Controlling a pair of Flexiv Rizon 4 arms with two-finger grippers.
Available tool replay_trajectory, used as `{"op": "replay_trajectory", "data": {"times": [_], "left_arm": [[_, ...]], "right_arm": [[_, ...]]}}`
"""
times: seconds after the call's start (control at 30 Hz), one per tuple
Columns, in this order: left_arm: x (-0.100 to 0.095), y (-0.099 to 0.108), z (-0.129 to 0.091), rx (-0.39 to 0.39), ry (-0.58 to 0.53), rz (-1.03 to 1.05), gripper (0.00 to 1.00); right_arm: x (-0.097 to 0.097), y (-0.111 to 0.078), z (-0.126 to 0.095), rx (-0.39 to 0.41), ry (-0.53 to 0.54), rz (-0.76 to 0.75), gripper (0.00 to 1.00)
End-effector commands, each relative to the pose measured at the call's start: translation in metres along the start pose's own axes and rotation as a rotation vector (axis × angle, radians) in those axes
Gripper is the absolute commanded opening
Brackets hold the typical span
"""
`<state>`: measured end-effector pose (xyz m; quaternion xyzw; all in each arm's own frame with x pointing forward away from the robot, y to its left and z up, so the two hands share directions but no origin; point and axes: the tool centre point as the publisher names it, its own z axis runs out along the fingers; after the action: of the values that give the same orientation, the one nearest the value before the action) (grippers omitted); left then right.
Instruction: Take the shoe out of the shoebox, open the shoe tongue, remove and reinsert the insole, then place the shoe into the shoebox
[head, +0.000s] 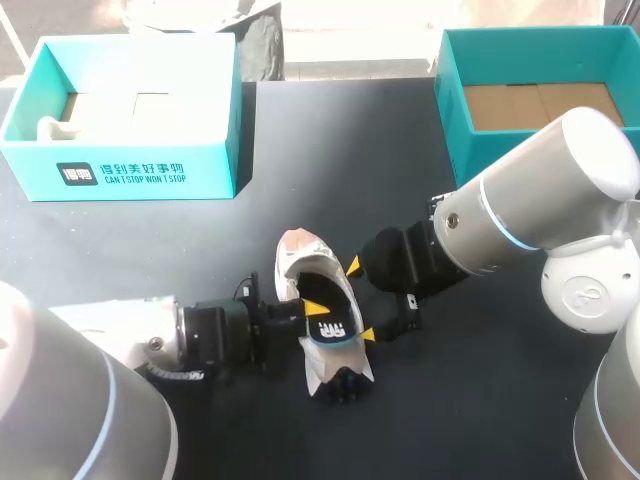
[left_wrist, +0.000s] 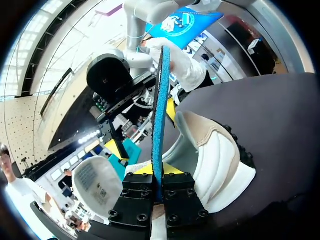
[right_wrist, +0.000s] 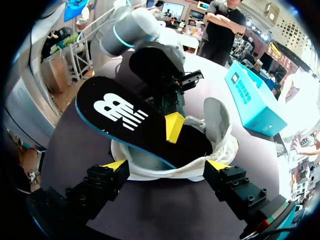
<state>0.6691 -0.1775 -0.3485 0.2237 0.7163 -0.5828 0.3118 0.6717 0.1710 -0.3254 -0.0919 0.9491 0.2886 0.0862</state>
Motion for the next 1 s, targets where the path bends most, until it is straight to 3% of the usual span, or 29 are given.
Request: {"op": "replay_trajectory", "data": {"times": [0.03, 0.07, 0.1, 0.27, 0.53, 0.63, 0.67, 1.0], "left_arm": [[-0.002, 0.001, 0.004, -0.003, -0.007, -0.003, 0.17], [-0.002, -0.003, 0.003, 0.002, -0.011, -0.004, 0.35], [-0.003, -0.007, 0.002, 0.006, -0.013, -0.004, 0.42], [-0.006, -0.026, -0.003, 0.033, -0.026, 0.002, 0.42], [-0.002, -0.054, -0.003, 0.08, -0.019, 0.012, 0.27], [0.001, -0.058, -0.001, 0.087, -0.014, 0.015, 0.11], [0.002, -0.058, -0.001, 0.09, -0.013, 0.012, 0.0], [0.005, -0.029, 0.005, 0.066, 0.0, 0.028, 0.0]], "right_arm": [[0.001, 0.0, 0.002, 0.001, -0.003, -0.001, 1.0], [0.001, 0.0, 0.002, 0.001, -0.003, -0.001, 1.0], [0.001, 0.0, 0.002, 0.001, -0.003, -0.001, 1.0], [0.001, 0.0, 0.002, 0.001, -0.003, -0.001, 1.0], [0.001, 0.0, 0.002, 0.001, -0.003, -0.001, 1.0], [0.001, 0.0, 0.002, 0.001, -0.003, -0.001, 1.0], [0.001, 0.0, 0.002, 0.001, -0.003, -0.001, 1.0], [0.001, 0.0, 0.002, 0.001, -0.003, -0.001, 1.0]]}}
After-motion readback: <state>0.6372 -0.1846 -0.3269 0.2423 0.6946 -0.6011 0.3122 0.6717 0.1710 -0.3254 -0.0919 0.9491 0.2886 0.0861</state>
